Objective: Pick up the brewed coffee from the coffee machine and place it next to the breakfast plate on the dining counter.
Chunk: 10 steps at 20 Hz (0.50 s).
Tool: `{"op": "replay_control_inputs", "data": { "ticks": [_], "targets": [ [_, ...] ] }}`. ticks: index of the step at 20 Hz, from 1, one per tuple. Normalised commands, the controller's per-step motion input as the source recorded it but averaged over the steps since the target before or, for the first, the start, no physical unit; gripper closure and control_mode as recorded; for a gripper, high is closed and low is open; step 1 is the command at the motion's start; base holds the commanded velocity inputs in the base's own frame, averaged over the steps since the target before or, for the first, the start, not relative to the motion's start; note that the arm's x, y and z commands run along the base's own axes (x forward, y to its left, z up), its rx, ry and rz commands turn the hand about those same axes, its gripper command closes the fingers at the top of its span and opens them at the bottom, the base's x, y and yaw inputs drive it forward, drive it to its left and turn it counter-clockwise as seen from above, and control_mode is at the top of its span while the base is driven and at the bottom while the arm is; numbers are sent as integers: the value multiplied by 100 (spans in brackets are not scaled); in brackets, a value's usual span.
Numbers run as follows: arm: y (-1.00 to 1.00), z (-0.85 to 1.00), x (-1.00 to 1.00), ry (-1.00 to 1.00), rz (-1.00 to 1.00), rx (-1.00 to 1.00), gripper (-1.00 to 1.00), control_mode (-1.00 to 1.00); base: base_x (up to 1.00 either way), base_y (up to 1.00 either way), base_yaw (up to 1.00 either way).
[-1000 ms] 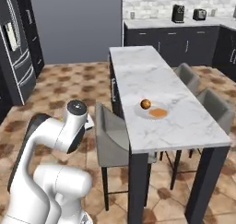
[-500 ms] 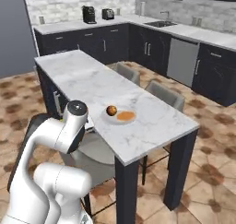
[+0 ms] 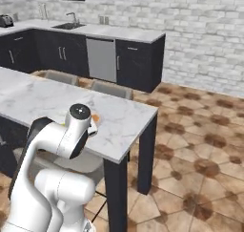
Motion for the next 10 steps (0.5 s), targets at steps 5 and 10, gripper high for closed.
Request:
{"op": "replay_control_inputs", "data": {
  "ticks": [5,10],
  "targets": [
    [0,0,0,0,0,0,100,100,22,71,-81],
    [12,-1,56,-1,-33,-5,100,-100,8,13,-15]
  ]
}}
